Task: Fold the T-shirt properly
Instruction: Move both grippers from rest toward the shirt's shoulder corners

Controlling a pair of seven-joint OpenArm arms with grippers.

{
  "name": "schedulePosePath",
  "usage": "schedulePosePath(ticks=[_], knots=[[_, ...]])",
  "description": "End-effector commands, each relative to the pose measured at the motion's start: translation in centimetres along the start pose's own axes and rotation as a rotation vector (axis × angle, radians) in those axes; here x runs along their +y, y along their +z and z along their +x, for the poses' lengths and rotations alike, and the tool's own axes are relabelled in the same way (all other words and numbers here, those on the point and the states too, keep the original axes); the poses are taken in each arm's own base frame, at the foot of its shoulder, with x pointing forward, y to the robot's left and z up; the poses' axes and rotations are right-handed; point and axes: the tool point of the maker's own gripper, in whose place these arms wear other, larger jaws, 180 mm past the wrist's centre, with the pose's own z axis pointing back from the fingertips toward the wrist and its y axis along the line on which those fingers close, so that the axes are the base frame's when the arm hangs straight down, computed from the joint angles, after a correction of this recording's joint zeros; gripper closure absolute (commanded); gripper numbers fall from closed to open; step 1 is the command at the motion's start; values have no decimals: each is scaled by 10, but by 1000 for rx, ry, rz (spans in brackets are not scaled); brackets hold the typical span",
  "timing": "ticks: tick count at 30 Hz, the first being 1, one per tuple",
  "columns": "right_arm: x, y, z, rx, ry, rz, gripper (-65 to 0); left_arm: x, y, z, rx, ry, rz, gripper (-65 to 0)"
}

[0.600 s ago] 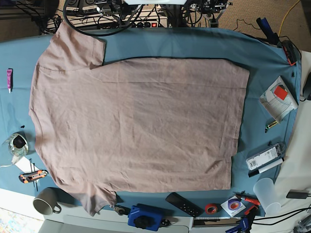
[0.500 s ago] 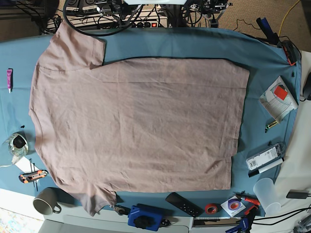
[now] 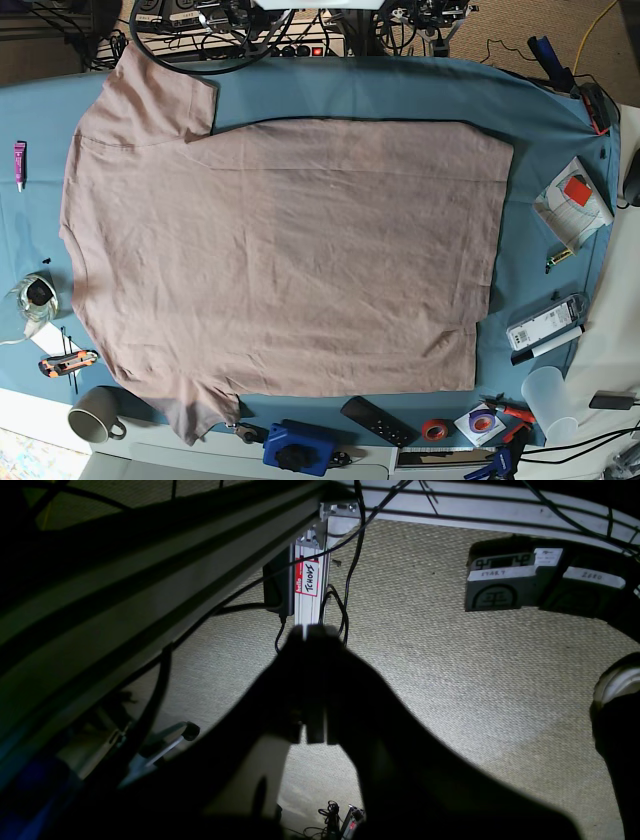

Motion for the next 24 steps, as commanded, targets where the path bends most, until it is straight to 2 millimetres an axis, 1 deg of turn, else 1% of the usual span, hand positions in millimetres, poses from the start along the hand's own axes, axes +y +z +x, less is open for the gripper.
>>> schedulePosePath(ticks=[1,3,7,11,14,18,21,24], knots=[[1,1,2,-5,0,11,0,-2,0,0,-4,0,-6,0],[0,1,2,-4,0,10,0,-2,0,0,-4,0,-5,0],[-10,4,-5,37,4,-7,0,5,1,-10,11,-2,6,0],[-31,14,-14,61,-5,-40,0,26,6,-30,20,-8,41,0],[-47,26,-21,43,-56,-54,0,44,13,-42,12,-15,69,0],[-67,44,-39,32,-83,-77,0,66,25,-55,-3,-31,103,0],[-79,60,-50,22,-57,-101,0,81,37,-66,3,-44,126,0],[-89,77,-58,9,-8,-125,0,91,50,-72,-19,-30,140,0]])
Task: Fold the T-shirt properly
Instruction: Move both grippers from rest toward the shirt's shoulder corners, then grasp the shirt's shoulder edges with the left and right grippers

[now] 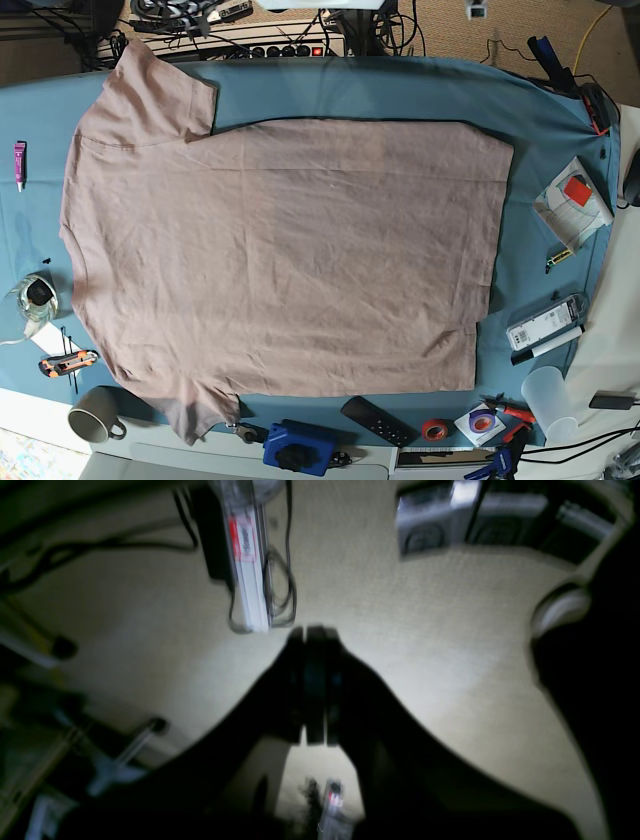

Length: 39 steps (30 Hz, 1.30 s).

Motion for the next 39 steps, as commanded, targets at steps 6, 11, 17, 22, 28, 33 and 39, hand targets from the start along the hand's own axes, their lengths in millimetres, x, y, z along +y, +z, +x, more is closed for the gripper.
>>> schedulePosePath(ticks=[6,11,17,22,28,33,39], knots=[[-11,35,-15,0,107,-25,0,23,33,-7,-63,42,27,0],[-8,65,-19,-21,145,-33,0,29,69,-11,-59,66,18,0],[-14,117,-16,-58,42,-42,0,33,123,-4,-116,70,1,0],[-25,164,1,-114,-40,-49,0,33,167,19,-208,40,-9,0],[-21,219,39,-235,-11,10,0,23,209,67,-309,14,-36,0],[-24,268,80,-408,41,-14,0,14,243,113,-437,1,-58,0],[-32,315,119,-570,105,-114,0,5,280,165,-616,-5,-80,0]])
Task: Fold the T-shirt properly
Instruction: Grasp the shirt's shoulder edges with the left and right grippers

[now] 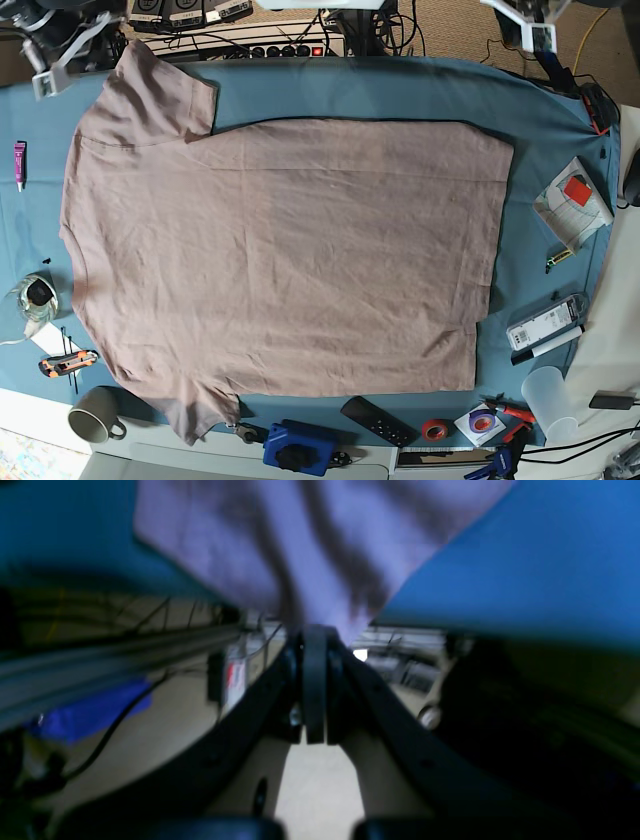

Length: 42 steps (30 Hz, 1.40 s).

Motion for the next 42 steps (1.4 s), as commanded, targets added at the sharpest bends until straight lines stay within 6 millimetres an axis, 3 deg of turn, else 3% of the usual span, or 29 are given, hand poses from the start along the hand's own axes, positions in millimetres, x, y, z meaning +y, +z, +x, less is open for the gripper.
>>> schedulePosePath(ticks=[1,9,11,13,14,17,24,28,35,42], knots=[[0,4,14,-42,26,-3,0,0,2,15,-51,-8,1,0],[-12,0,39,-104,73,-68,0,-4,-11,43,-146,-2,-8,0],[-12,0,40,-108,74,-69,-131,-4,-11,45,-151,-1,-8,-37],[-12,0,41,-111,74,-70,-260,-4,-11,45,-151,-1,-9,-144],[-12,0,42,-114,73,-70,-288,-4,-11,45,-151,-1,-8,-192],[-12,0,40,-110,69,-71,-289,-4,-11,45,-151,-2,-8,-269],[-33,-14,49,-156,2,-96,-289,-4,-11,48,-165,-1,-9,-269],[-53,-33,35,-137,-126,-78,-289,-4,-12,49,-167,-1,-9,-269],[-47,-64,6,-112,-310,138,-289,-4,-12,49,-167,-1,-9,-269],[-52,-78,-22,-68,-428,163,-289,-4,-12,49,-168,-1,-9,-269]])
